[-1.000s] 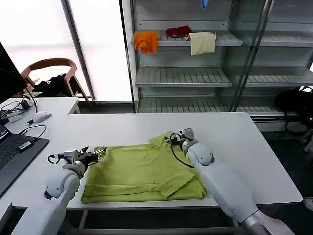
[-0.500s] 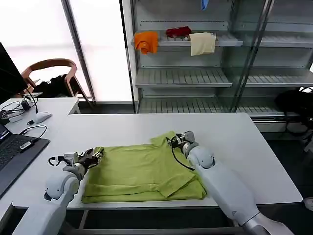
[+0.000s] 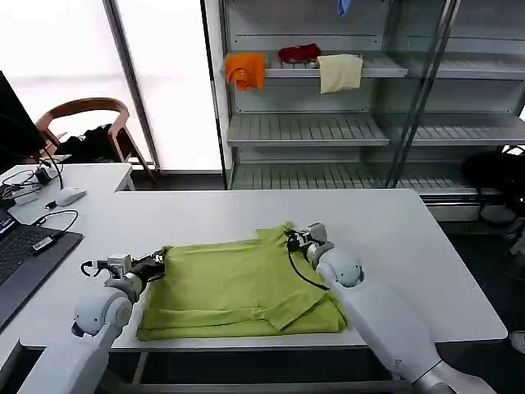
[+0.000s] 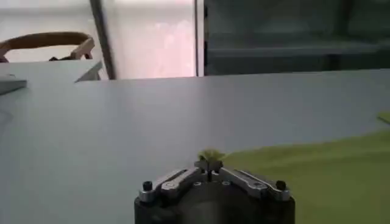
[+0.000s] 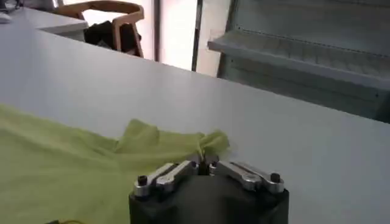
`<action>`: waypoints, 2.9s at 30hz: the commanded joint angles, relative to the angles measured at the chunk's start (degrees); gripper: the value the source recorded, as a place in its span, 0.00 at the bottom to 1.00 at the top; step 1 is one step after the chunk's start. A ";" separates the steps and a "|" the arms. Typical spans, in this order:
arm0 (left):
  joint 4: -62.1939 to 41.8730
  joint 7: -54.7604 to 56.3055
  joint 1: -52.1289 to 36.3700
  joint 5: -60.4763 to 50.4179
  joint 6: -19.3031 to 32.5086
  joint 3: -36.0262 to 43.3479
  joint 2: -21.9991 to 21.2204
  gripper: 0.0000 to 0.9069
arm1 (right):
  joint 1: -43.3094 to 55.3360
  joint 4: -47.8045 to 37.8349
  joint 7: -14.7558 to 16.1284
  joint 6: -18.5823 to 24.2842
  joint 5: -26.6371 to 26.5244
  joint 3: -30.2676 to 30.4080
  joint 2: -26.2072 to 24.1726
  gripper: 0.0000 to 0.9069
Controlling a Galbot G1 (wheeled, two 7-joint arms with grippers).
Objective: Fold and organize the clothes.
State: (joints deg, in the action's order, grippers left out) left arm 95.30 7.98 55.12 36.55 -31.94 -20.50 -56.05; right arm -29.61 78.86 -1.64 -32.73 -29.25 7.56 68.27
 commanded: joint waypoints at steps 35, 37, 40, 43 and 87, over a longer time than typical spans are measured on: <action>29.87 10.22 26.13 -9.59 4.38 -9.46 1.86 0.00 | -24.74 36.09 -7.55 5.94 -6.93 -10.56 -14.62 0.00; 30.71 10.03 27.77 -9.72 4.36 -10.15 1.84 0.00 | -26.92 37.86 -7.60 6.04 -6.94 -11.08 -15.70 0.00; 31.47 9.60 29.97 -10.79 4.49 -10.88 1.40 0.00 | -29.26 39.79 -7.72 6.28 -6.96 -11.66 -17.16 0.00; 31.10 8.37 31.62 -11.92 4.94 -10.69 1.17 0.00 | -31.10 41.32 -7.92 6.87 -6.92 -12.06 -18.50 0.00; 40.17 8.02 38.29 -15.43 0.84 -20.09 4.93 1.00 | -38.79 46.62 -57.23 1.58 -2.34 -9.02 -13.04 1.00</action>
State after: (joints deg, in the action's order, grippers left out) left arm 125.15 15.86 90.02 19.03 -28.87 -31.61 -53.39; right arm -66.77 122.87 -43.71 -28.44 -34.45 -0.60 54.37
